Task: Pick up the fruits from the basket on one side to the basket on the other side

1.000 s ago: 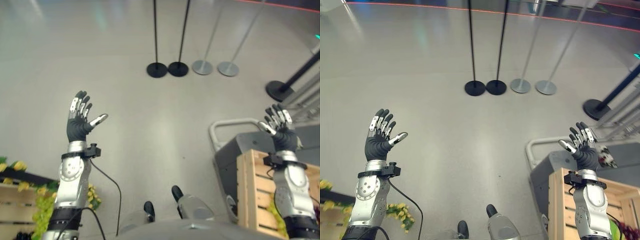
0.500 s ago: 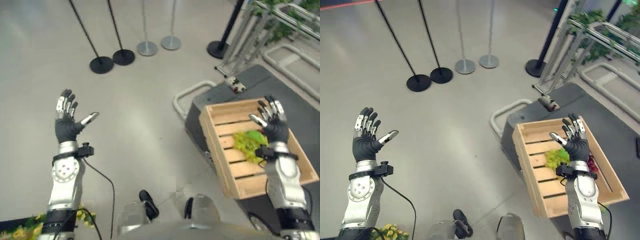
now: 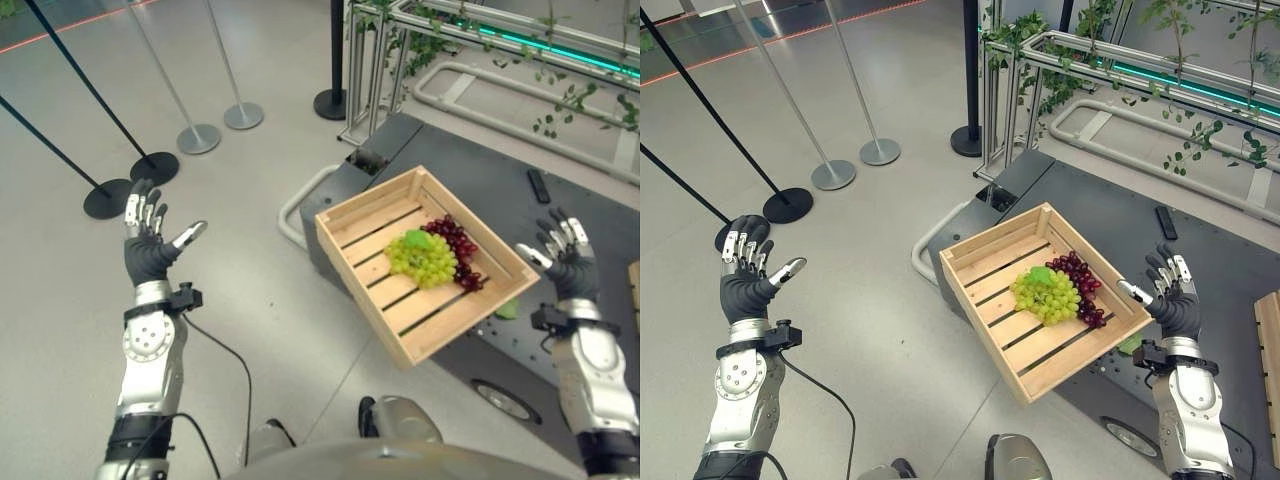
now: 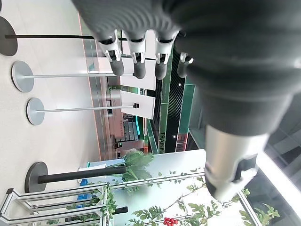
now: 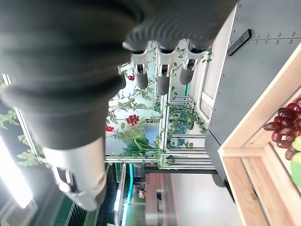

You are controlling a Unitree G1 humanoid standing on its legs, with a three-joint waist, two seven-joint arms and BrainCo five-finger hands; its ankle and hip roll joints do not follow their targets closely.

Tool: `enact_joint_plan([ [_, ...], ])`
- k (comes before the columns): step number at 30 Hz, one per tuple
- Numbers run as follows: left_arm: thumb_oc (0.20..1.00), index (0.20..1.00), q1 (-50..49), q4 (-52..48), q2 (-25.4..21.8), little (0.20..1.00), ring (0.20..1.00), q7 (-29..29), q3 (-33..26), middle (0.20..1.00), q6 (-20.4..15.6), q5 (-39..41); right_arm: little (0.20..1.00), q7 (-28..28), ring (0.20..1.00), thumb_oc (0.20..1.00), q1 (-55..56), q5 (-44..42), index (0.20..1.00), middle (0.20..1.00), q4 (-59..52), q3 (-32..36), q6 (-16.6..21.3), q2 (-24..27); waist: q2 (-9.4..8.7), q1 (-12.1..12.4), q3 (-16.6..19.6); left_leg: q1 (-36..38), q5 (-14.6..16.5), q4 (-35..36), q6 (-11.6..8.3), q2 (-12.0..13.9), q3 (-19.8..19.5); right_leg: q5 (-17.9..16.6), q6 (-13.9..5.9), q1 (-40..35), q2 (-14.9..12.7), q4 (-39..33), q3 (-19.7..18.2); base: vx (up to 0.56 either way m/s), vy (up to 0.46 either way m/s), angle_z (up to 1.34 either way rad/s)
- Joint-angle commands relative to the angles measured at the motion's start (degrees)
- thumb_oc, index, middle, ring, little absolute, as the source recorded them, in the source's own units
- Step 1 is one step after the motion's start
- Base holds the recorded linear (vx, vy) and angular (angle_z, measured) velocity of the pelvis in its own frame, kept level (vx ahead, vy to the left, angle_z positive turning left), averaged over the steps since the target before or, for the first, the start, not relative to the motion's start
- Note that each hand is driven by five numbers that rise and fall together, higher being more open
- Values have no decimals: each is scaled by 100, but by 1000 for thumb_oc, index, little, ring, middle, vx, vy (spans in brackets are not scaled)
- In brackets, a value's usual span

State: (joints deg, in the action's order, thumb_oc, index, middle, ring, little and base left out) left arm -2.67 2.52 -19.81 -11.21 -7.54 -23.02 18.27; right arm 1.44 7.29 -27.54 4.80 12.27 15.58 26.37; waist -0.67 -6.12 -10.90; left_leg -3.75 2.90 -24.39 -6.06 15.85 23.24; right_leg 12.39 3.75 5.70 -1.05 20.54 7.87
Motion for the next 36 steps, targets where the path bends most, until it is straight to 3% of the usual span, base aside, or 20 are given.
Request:
enact_joint_plan([
  [1, 1000, 1000, 31, -303, -242, 1000, 1000, -96, -124, 1000, -259, -162, 1000, 67, 1000, 1000, -400, -167, 1000, 1000, -349, 23, 421, 152, -280, 115, -227, -783, -311, -1062, 139, -550, -1519, -428, -363, -579, 163, -960, -659, 5, 26, -40],
  [2, 1000, 1000, 32, -305, -243, 1000, 1000, -97, -128, 1000, -258, -162, 1000, 69, 1000, 1000, -403, -165, 1000, 1000, -350, 21, 420, 150, -292, 111, -213, -796, -355, -1026, 148, -564, -1512, -461, -361, -559, 151, -977, -658, 48, 45, -88],
  [4, 1000, 1000, -45, -311, -241, 1000, 1000, -182, -205, 1000, -273, -215, 1000, 85, 1000, 1000, -471, -197, 1000, 1000, -251, -41, 431, 132, -258, 225, -176, -874, -83, -252, 257, -863, -2106, -443, -485, -603, 170, -1030, -821, 105, 85, -92],
  [6, 1000, 1000, -41, -237, -294, 1000, 1000, -277, -225, 1000, -338, -215, 1000, 104, 1000, 1000, -567, -201, 1000, 1000, -177, -120, 481, 162, -157, 305, -175, -863, -186, 690, 187, -945, -2669, -418, -593, -553, 232, -973, -994, 111, 174, -38],
  [7, 1000, 1000, -17, -164, -386, 1000, 1000, -325, -209, 1000, -357, -326, 1000, 144, 1000, 1000, -666, -172, 1000, 1000, -114, -206, 481, 223, -133, 381, -223, -1002, -430, 993, 74, -1260, -3288, -390, -621, -533, 282, -893, -1255, 71, 147, -71],
  [10, 1000, 1000, -62, -93, -386, 1000, 1000, -280, -214, 1000, -388, -298, 1000, 129, 1000, 1000, -623, -97, 1000, 1000, -86, -171, 469, 168, -96, 247, -171, -808, -297, 1139, 89, -1175, -2979, -312, -660, -448, 239, -715, -1257, 71, 221, -86],
  [14, 1000, 1000, -164, -104, -502, 1000, 1000, -91, -154, 1000, -391, -351, 1000, 124, 1000, 1000, -503, 62, 1000, 1000, -63, -119, 391, 97, -140, 149, -32, -514, -76, 1291, 275, -1345, -2633, -361, -874, -285, -85, -605, -1425, 56, 290, -45],
  [15, 1000, 1000, -173, -38, -525, 1000, 1000, -17, -83, 1000, -354, -314, 1000, 119, 1000, 1000, -512, 182, 1000, 1000, -77, -178, 333, 48, -168, 106, 15, -427, 52, 1300, 391, -1453, -2469, -392, -1006, -180, -228, -519, -1602, 38, 277, -64],
  [20, 1000, 1000, -206, -68, -667, 1000, 1000, 131, 50, 1000, -289, -513, 1000, 118, 1000, 1000, -514, 300, 1000, 1000, -65, -189, 280, -46, -197, 29, 41, -346, 285, 1193, 565, -1596, -2107, -448, -1215, -52, -498, -410, -1809, 15, 246, -55],
  [26, 1000, 1000, -170, -38, -683, 1000, 1000, 279, 267, 1000, -260, -476, 1000, 213, 1000, 1000, -719, 451, 1000, 1000, -54, -322, 246, -117, -168, -75, -54, -199, 476, 1194, 716, -1733, -1587, -866, -1516, 175, -830, -544, -2059, -64, 196, -47],
  [28, 1000, 1000, -145, -23, -704, 1000, 1000, 252, 293, 1000, -264, -473, 1000, 295, 1000, 1000, -893, 520, 1000, 1000, -21, -411, 275, -123, -136, -13, -147, -156, 471, 1269, 712, -1691, -1382, -1128, -1533, 439, -1007, -519, -1665, -145, 118, -63],
  [29, 1000, 1000, -112, -39, -732, 1000, 1000, 199, 295, 1000, -248, -470, 1000, 344, 1000, 1000, -1029, 504, 1000, 1000, -8, -504, 292, -147, -52, 202, -205, -137, 452, 1303, 680, -1578, -1209, -1062, -1482, 597, -1359, -378, -675, -174, 125, -72],
  [30, 1000, 1000, -121, -42, -729, 1000, 1000, 178, 291, 1000, -218, -476, 1000, 362, 1000, 1000, -1033, 532, 1000, 1000, -31, -538, 292, -147, 13, 310, -193, -139, 448, 1328, 656, -1516, -1125, -983, -1363, 532, -1700, -234, 18, -127, 135, -134],
  [31, 1000, 1000, -140, -45, -740, 1000, 1000, 202, 283, 1000, -230, -461, 1000, 385, 1000, 1000, -1019, 634, 1000, 1000, 3, -565, 249, -118, 45, 213, -169, -112, 384, 1385, 680, -1521, -1059, -850, -1315, 363, -1690, 206, 195, -64, 76, -152],
  [32, 1000, 1000, -139, -45, -740, 1000, 1000, 204, 276, 1000, -231, -460, 1000, 387, 1000, 1000, -1025, 635, 1000, 1000, 2, -568, 248, -119, 45, 213, -164, -125, 353, 1401, 682, -1521, -1054, -875, -1307, 380, -1686, 195, 192, -29, 45, -101],
  [33, 1000, 1000, -135, -28, -747, 1000, 1000, 250, 291, 1000, -232, -406, 1000, 366, 1000, 1000, -1030, 616, 1000, 1000, 81, -584, 237, -108, 10, 183, -146, -93, 368, 1384, 694, -1532, -999, -793, -1312, 301, -1487, 246, 10, -6, -35, -8],
  [35, 1000, 1000, -332, -17, -722, 1000, 1000, 366, 250, 1000, -174, -347, 1000, 327, 1000, 1000, -1089, 608, 1000, 1000, 181, -648, 196, -105, -76, 288, -7, -41, 420, 1396, 654, -1494, -727, -936, -1356, 49, -1487, -660, 214, 6, -113, -22],
  [36, 1000, 1000, -339, -19, -720, 1000, 1000, 372, 245, 1000, -174, -343, 1000, 329, 1000, 1000, -1092, 609, 1000, 1000, 187, -654, 198, -102, -68, 303, -1, -38, 423, 1398, 652, -1483, -709, -956, -1355, 46, -1473, -688, 199, 68, -188, -109],
])
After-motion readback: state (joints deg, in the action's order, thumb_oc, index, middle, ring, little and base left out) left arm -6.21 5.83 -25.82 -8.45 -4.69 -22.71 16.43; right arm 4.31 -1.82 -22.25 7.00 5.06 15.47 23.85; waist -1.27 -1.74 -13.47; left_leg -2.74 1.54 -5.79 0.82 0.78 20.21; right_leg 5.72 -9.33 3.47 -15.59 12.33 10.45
